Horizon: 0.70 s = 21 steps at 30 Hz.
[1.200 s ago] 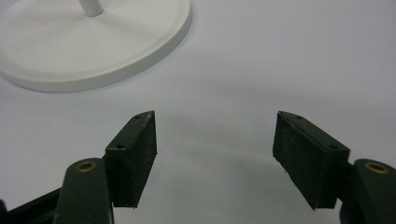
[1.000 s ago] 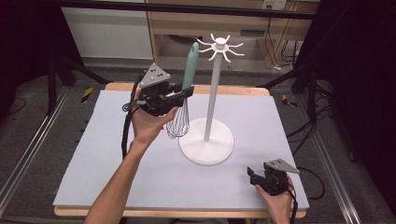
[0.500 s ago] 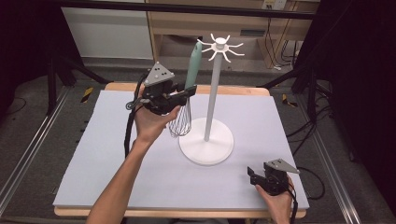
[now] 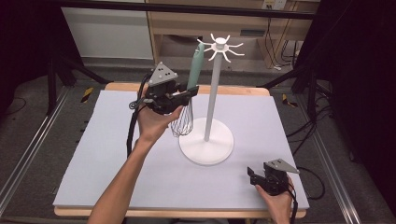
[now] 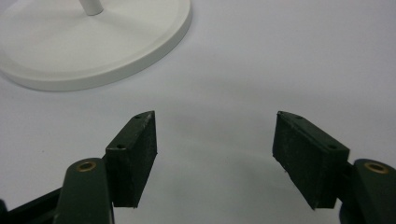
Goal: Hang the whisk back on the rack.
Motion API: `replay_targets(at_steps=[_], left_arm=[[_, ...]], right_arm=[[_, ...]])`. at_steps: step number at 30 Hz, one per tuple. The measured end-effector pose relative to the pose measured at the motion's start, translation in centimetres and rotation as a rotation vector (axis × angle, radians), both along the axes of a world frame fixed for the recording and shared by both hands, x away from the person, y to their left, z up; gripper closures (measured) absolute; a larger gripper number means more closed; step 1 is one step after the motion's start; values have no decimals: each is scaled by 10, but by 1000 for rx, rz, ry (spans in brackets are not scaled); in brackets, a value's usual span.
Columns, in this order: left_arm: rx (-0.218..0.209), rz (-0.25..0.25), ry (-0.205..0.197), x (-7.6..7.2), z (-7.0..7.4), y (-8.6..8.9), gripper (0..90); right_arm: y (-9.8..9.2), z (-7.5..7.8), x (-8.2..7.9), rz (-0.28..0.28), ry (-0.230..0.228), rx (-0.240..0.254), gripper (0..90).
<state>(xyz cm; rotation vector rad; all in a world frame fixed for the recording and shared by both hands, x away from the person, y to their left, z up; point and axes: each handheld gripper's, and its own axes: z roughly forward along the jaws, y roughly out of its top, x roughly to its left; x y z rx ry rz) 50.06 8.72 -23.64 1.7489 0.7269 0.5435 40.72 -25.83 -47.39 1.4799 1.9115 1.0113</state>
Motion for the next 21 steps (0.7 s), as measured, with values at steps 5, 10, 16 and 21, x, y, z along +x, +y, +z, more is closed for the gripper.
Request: replay_targets(at_steps=[5,10,16,21], left_arm=[[4,-2,0,1,-1,-2,687],[-2,-5,3,3,-3,-5,687],[-6,-1,4,4,-4,-7,687],[-14,3,2,5,-6,-10,687]], right_arm=[[0,0,0,-3,1,1,309],[-1,1,0,-2,3,5,309],[0,0,0,-2,2,1,309],[0,0,0,-1,1,0,309]])
